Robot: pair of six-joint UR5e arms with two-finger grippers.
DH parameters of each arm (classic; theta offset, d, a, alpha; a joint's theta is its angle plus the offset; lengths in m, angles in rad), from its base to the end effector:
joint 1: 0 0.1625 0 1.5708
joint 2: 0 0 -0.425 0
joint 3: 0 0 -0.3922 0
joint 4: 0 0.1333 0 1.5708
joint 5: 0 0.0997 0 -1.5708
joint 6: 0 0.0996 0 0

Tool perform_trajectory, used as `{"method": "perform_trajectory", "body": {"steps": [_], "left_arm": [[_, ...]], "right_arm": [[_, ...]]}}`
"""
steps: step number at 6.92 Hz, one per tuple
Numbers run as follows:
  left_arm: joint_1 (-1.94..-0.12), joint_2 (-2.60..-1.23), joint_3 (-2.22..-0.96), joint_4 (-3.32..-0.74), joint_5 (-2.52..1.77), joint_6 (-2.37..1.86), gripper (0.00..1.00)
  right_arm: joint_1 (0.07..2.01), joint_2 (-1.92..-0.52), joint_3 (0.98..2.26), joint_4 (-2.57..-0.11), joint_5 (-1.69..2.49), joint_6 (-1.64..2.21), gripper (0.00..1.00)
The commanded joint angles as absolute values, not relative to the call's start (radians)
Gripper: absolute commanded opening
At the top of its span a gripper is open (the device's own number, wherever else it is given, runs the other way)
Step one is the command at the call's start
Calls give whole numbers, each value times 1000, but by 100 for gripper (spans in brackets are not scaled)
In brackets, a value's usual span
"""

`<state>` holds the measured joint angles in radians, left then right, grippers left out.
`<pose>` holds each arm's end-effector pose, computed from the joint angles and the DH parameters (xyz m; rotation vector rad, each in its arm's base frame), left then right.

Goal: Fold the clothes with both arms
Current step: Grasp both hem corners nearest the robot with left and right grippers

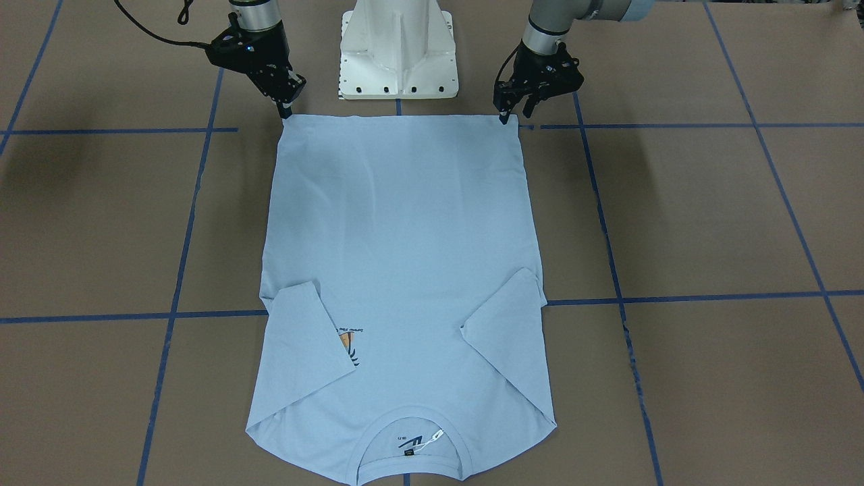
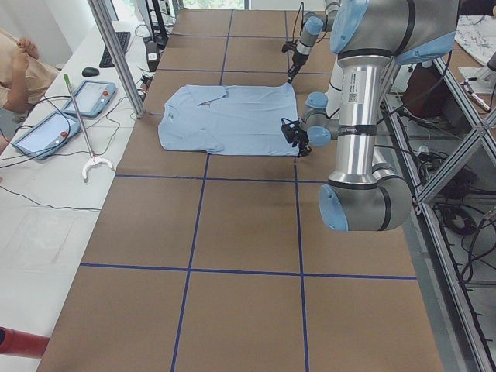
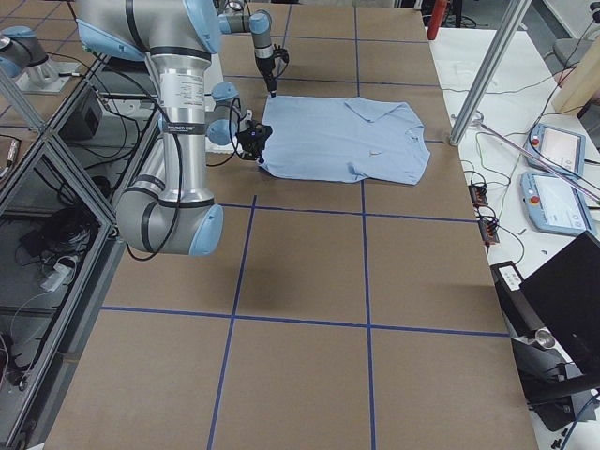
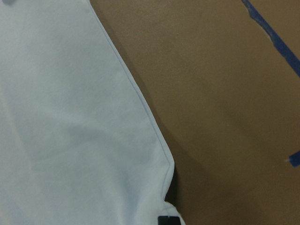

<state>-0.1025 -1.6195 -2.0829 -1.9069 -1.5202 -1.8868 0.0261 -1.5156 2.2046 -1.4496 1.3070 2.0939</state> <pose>0.4760 -0.1880 0.3626 -0.0490 0.9036 -0.4125 -0.4602 -0.1713 0.3316 0.0442 -0.8563 0.6226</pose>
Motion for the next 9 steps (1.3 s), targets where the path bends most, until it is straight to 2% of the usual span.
{"method": "perform_trajectory", "body": {"steps": [1,3,4,5,8,9], "left_arm": [[-100,-1623,-2077,-1907,-1520,-1888,56],[-94,-1624,-2066,-1905,-1520,-1907,45],[-95,-1624,-2068,-1905,-1520,-1907,9],[-95,-1626,-2071,-1905,-1523,-1907,0],[-97,-1637,-2092,-1904,-1534,-1904,0],[-110,-1625,-2179,-1884,-1557,-1890,0]], "right_arm": [[25,-1516,2204,-1450,1307,2094,0],[25,-1516,2204,-1450,1307,2094,0],[26,-1516,2204,-1450,1307,2094,0],[26,-1516,2204,-1450,1307,2094,0],[28,-1514,2215,-1448,1307,2094,0],[31,-1540,2255,-1450,1307,2092,0]]}}
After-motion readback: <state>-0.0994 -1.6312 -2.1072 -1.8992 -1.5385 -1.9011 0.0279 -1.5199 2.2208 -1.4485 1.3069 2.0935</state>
